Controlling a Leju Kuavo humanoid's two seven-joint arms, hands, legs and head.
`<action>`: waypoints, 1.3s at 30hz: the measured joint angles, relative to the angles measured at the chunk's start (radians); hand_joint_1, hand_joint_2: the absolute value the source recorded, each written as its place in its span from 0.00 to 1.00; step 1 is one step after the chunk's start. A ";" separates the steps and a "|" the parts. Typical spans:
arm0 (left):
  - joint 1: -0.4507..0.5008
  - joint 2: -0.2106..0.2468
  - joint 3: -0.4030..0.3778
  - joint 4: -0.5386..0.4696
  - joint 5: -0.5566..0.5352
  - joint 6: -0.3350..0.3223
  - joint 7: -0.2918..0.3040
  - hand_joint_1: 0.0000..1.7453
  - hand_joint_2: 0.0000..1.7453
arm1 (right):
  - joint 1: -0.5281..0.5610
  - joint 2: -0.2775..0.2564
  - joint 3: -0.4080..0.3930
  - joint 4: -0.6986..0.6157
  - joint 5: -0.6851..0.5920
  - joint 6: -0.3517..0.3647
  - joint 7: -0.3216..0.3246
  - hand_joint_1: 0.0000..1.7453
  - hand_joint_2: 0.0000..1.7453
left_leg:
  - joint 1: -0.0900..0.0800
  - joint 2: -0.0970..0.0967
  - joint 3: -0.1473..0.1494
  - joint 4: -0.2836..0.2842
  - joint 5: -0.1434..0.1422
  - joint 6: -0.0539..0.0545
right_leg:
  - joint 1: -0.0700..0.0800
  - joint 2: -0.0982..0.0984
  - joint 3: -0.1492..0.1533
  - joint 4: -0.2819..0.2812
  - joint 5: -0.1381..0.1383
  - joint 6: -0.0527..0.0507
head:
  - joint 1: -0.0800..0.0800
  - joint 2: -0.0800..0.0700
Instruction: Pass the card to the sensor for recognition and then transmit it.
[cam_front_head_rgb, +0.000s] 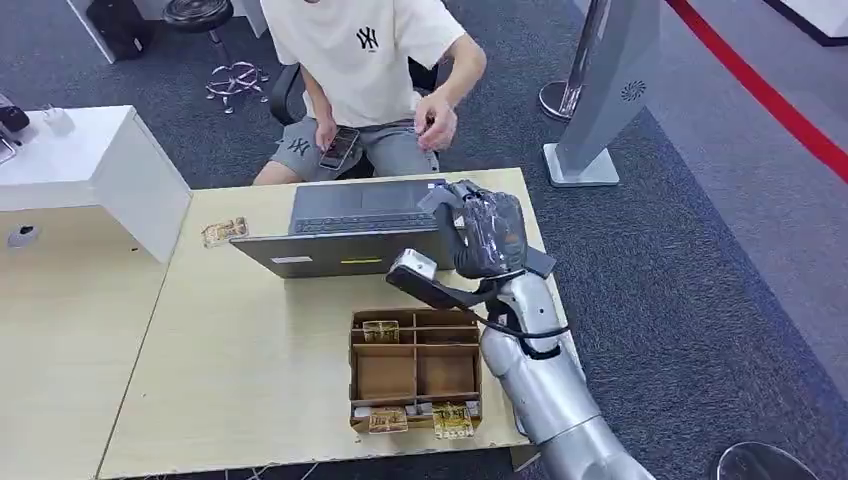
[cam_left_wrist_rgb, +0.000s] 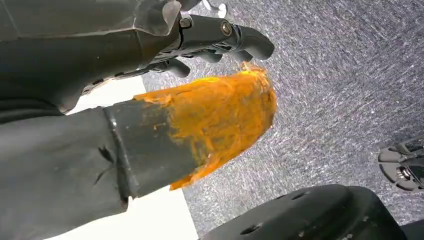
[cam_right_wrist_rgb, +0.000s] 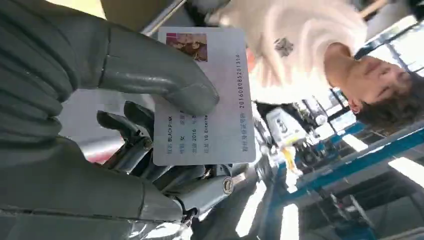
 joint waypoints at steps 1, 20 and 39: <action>0.002 0.000 0.000 0.000 0.005 0.000 -0.002 0.00 0.00 | 0.017 0.002 0.012 -0.026 -0.079 0.016 -0.003 1.00 1.00 | 0.000 0.000 0.000 0.000 0.000 0.000 | 0.000 0.000 0.000 0.000 0.000 0.000 | 0.000 0.000; 0.014 0.000 0.055 0.000 0.098 0.030 -0.031 0.00 0.00 | 0.396 -0.018 0.059 -0.526 -0.934 0.375 -0.169 1.00 1.00 | 0.000 0.000 -0.003 0.000 0.000 0.000 | 0.000 0.000 -0.003 0.000 0.000 0.000 | 0.000 0.000; 0.016 0.000 0.120 0.000 0.159 0.050 -0.042 0.00 0.00 | 0.666 -0.077 -0.186 -0.606 -0.970 0.438 -0.192 1.00 1.00 | 0.000 0.000 -0.004 0.000 -0.001 0.000 | 0.000 0.000 -0.004 0.000 0.000 0.000 | 0.000 0.000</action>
